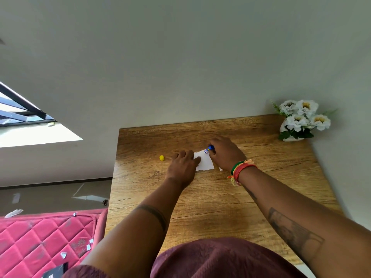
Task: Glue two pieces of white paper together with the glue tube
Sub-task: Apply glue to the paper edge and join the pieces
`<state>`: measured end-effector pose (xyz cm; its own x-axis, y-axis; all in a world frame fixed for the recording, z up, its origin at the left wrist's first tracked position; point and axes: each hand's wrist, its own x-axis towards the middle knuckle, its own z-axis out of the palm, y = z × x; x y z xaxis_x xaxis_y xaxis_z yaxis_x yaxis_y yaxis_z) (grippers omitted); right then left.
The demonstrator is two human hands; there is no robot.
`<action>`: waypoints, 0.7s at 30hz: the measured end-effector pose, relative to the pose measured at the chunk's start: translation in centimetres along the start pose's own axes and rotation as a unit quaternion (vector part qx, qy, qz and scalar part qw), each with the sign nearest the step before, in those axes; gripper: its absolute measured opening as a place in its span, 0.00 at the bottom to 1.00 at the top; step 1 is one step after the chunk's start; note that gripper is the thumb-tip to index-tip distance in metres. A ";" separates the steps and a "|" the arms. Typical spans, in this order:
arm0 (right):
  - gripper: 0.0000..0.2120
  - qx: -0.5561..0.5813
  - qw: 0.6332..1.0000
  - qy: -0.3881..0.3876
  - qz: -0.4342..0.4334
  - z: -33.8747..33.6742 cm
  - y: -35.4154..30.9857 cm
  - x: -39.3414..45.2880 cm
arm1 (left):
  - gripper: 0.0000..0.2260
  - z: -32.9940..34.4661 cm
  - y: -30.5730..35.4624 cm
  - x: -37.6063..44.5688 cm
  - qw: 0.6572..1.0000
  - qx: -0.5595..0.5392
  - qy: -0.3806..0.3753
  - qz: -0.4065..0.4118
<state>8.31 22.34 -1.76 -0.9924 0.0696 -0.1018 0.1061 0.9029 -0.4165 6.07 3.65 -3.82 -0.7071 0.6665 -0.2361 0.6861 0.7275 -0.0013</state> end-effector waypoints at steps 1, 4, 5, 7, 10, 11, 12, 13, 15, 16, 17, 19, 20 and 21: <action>0.05 -0.010 1.000 0.000 -0.013 0.0 -0.1 0.1 | 0.22 -0.1 0.0 0.0 1.000 0.004 -0.001 0.000; 0.07 -0.037 0.998 0.004 -0.042 0.0 -0.1 0.4 | 0.23 -0.2 0.0 0.0 1.000 0.011 -0.003 -0.001; 0.07 -0.039 0.998 0.002 -0.045 0.0 -0.1 0.4 | 0.23 -0.3 0.1 0.0 1.000 0.011 -0.006 -0.001; 0.07 -0.044 0.998 0.000 -0.047 -0.1 -0.1 0.5 | 0.23 -0.3 0.2 0.0 1.000 0.012 -0.008 -0.002; 0.06 -0.063 0.996 -0.016 -0.056 -0.3 -0.2 0.4 | 0.22 -0.4 0.3 0.0 1.000 0.015 -0.011 -0.002; 0.06 -0.070 0.996 -0.023 -0.059 -0.4 -0.3 0.4 | 0.22 -0.5 0.3 0.0 1.000 0.014 -0.012 -0.003; 0.06 -0.077 0.995 -0.027 -0.063 -0.5 -0.5 0.3 | 0.22 -0.5 0.3 0.0 1.000 0.013 -0.013 -0.003; 0.07 -0.083 0.994 -0.029 -0.068 -0.6 -0.6 0.3 | 0.22 -0.5 0.4 0.0 1.000 0.013 -0.012 -0.004; 0.09 -0.096 0.992 -0.040 -0.068 -0.7 -1.0 0.2 | 0.22 -0.5 0.5 -0.1 1.000 0.014 -0.011 -0.004; 0.10 -0.103 0.991 -0.046 -0.067 -0.8 -1.1 0.1 | 0.22 -0.5 0.5 0.0 1.000 0.014 -0.012 -0.003; 0.10 -0.109 0.991 -0.049 -0.065 -0.8 -1.2 -0.1 | 0.22 -0.5 0.5 -0.1 1.000 0.014 -0.013 -0.003; 0.10 -0.111 0.991 -0.050 -0.060 -0.7 -1.4 -0.5 | 0.22 -0.6 0.6 -0.1 1.000 0.014 -0.016 -0.006; 0.09 -0.112 0.991 -0.052 -0.058 -0.7 -1.4 -0.7 | 0.22 -0.7 0.6 -0.1 1.000 0.015 -0.018 -0.008; 0.09 -0.113 0.991 -0.053 -0.055 -0.7 -1.4 -0.9 | 0.22 -0.7 0.6 -0.1 1.000 0.018 -0.018 -0.009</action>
<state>8.98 21.32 -0.50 -0.9835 -0.0685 -0.1672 -0.0307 0.9753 -0.2189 6.48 4.11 -3.15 -0.7129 0.6468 -0.2710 0.6797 0.7324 -0.0397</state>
